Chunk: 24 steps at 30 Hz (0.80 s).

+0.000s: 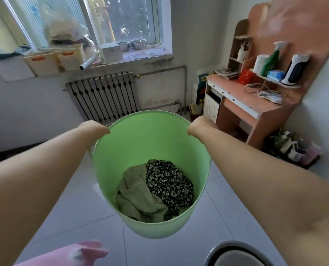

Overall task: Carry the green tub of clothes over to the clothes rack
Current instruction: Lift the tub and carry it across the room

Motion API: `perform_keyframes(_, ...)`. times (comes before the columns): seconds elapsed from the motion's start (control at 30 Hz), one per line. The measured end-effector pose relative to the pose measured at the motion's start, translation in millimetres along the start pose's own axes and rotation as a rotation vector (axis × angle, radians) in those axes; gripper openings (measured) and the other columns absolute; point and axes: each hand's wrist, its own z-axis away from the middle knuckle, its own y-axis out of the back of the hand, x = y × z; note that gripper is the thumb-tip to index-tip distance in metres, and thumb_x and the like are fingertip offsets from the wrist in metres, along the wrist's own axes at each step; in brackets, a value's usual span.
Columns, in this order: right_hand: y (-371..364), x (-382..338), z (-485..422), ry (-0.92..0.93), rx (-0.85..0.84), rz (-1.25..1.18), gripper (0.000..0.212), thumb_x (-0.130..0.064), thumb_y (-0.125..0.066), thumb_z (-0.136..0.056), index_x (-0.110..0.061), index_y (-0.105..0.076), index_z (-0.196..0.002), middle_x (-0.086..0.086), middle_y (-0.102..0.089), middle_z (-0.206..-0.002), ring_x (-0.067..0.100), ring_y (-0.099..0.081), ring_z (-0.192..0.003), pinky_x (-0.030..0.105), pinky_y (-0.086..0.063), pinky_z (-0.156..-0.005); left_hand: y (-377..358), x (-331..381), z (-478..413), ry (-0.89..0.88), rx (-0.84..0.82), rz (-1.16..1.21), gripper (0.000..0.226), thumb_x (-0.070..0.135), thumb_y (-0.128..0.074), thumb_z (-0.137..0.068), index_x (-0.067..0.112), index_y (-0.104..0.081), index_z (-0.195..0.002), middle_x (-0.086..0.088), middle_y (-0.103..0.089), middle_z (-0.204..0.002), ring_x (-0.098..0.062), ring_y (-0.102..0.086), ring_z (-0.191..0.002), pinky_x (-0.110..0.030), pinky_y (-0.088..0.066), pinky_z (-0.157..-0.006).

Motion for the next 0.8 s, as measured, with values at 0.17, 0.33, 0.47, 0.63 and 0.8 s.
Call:
perform_keyframes(0.17,-5,-62,-82,0.023,0.025,0.038,0.028,-0.012,-0.057,-0.088,-0.003,-0.062,-0.113,0.015,-0.067,-0.109,0.030,-0.067,-0.094,0.032,-0.054,-0.072,-4,20,-87,0.021,-0.001,-0.018,0.036,0.031,-0.061,-0.086,0.007,-0.048,-0.062,-0.006,-0.049,-0.061,-0.021,-0.053,-0.056,-0.024,-0.043,-0.053)
perform_keyframes(0.33,-30,-142,-171,0.052,0.045,0.070,0.021,-0.009,-0.055,-0.087,-0.003,-0.064,-0.105,0.013,-0.068,-0.101,0.027,-0.068,-0.087,0.030,-0.051,-0.062,4,32,-188,0.038,-0.038,-0.022,0.025,0.027,-0.059,-0.088,0.004,-0.061,-0.097,-0.010,-0.056,-0.078,-0.033,-0.064,-0.103,-0.030,-0.047,-0.074)
perform_keyframes(0.47,-50,-217,-239,0.090,0.025,0.103,0.012,-0.010,-0.057,-0.086,-0.003,-0.061,-0.095,0.012,-0.066,-0.097,0.029,-0.068,-0.090,0.034,-0.056,-0.075,21,29,-281,0.042,-0.032,-0.006,0.024,0.024,-0.058,-0.088,0.002,-0.063,-0.096,-0.019,-0.067,-0.108,-0.034,-0.064,-0.103,-0.032,-0.047,-0.075)
perform_keyframes(0.63,-70,-316,-309,0.169,0.007,0.145,0.004,-0.010,-0.056,-0.088,-0.006,-0.055,-0.090,0.010,-0.058,-0.089,0.028,-0.063,-0.082,0.032,-0.052,-0.067,60,26,-384,0.072,-0.040,-0.041,0.024,0.027,-0.057,-0.088,0.004,-0.061,-0.094,-0.011,-0.060,-0.079,-0.027,-0.059,-0.069,-0.027,-0.047,-0.064)
perform_keyframes(0.8,-103,-414,-370,0.272,-0.038,0.139,0.005,-0.007,-0.055,-0.089,-0.005,-0.056,-0.085,0.006,-0.055,-0.075,0.020,-0.053,-0.061,0.026,-0.039,-0.049,96,10,-458,0.188,-0.003,-0.080,0.026,0.028,-0.055,-0.087,0.003,-0.058,-0.082,-0.009,-0.056,-0.061,-0.029,-0.064,-0.068,-0.024,-0.042,-0.050)
